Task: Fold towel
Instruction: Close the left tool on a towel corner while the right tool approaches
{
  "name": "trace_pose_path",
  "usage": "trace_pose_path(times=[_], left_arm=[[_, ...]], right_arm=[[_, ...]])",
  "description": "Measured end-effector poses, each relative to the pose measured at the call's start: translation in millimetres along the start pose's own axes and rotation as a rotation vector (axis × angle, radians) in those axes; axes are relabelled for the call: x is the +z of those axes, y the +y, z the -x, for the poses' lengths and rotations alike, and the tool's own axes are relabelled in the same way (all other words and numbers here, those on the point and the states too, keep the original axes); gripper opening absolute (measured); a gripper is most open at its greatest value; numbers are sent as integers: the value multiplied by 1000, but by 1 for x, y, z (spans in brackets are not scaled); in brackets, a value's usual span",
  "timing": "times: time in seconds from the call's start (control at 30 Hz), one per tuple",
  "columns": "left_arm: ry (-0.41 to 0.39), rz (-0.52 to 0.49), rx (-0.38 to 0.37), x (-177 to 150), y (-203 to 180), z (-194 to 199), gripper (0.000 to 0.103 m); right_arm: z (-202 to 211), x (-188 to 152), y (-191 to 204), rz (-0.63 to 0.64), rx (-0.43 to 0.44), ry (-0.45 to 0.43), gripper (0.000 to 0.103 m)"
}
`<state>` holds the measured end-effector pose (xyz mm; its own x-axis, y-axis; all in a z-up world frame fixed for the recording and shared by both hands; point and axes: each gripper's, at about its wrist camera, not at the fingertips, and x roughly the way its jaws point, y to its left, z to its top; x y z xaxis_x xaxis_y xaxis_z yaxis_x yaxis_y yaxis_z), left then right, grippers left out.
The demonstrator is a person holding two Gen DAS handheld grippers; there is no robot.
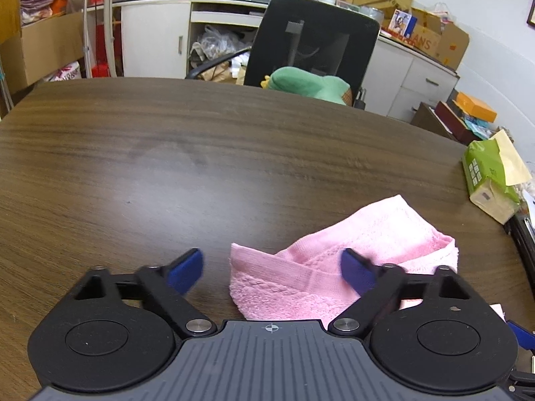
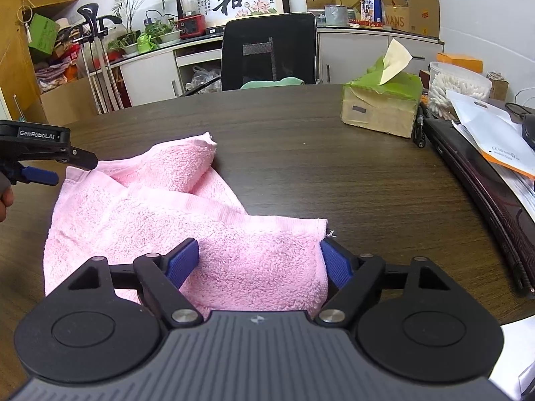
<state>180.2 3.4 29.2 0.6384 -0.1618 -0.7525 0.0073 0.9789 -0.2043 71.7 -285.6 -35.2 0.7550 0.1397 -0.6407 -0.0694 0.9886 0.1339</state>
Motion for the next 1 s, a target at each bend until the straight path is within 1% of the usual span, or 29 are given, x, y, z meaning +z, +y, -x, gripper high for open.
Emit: trace_pose_path(times=[0.07, 0.17, 0.2, 0.23, 0.37, 0.43, 0.5, 0.57, 0.63, 0.77, 0.87, 1.0], left_arm=[[1, 11, -10, 1, 0, 0, 68], [-14, 8, -4, 1, -2, 1, 59], [-20, 6, -2, 1, -2, 2, 52], [-22, 6, -1, 0, -2, 3, 43], [-24, -3, -3, -2, -3, 3, 25], [-29, -12, 6, -4, -3, 4, 12], [-32, -9, 9, -7, -2, 6, 8], [-41, -6, 5, -10, -1, 11, 7], [-61, -10, -11, -14, 1, 20, 5], [-101, -30, -57, -23, 2, 41, 4], [-122, -41, -95, -37, 3, 61, 4], [-140, -28, -154, -55, 10, 81, 4]], right_arm=[[-1, 0, 1, 3, -5, 3, 81], [-1, 0, 1, 4, -6, 3, 81], [-1, 0, 1, 4, -7, 4, 81], [-1, 0, 1, 5, -8, 4, 81], [-1, 0, 1, 6, -9, 5, 80], [-1, 0, 0, 6, -12, 5, 76], [0, 1, -2, -4, -14, 6, 72], [1, 2, -5, -20, -10, 6, 66], [1, 3, -11, -43, 1, 6, 64], [1, 4, -21, -93, 40, 2, 64], [1, 5, -30, -132, 83, 0, 64], [3, 6, -45, -207, 130, -8, 64]])
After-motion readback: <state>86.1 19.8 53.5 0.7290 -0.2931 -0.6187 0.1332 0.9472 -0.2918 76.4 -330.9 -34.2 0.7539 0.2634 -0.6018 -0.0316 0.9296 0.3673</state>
